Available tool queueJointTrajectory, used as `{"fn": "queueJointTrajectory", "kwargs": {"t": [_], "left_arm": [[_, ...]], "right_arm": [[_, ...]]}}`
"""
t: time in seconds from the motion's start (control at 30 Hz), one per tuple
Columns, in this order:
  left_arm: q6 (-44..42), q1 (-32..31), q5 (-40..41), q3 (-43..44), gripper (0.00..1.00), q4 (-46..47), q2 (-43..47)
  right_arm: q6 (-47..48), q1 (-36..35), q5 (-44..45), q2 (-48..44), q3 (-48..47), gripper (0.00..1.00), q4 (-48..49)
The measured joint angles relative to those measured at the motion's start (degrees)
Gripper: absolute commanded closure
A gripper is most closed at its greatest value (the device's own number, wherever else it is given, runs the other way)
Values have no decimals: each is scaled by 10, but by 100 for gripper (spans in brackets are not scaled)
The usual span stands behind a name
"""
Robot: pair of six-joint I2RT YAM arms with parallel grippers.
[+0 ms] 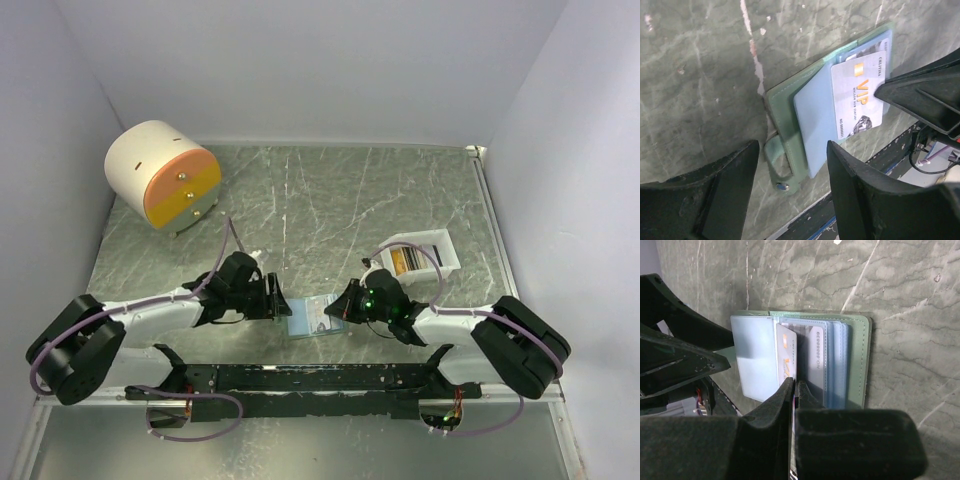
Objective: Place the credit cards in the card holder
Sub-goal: Insert the credit card into the card holder.
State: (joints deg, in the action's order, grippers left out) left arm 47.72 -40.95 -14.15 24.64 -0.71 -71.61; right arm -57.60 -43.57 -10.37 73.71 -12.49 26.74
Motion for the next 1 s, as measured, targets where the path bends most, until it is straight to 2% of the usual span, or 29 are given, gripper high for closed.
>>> {"fn": "queueJointTrajectory", "kwargs": {"t": [0.13,0.37,0.5,0.67,1.0], "left_arm": [[-6,0,-9,0,37,34,-23],[-5,0,-25,-17,70,79,-42],[-7,2,-25,-18,84,79,-44],[-8,4,-31,-18,91,88,-65],[-8,4,-33,-18,93,91,-66]], "right_arm": [[0,0,0,0,0,100,0],[0,0,-2,0,0,100,0],[-1,0,-2,0,0,100,1],[-7,0,-5,1,2,100,15],[-17,0,-13,26,14,100,56]]}}
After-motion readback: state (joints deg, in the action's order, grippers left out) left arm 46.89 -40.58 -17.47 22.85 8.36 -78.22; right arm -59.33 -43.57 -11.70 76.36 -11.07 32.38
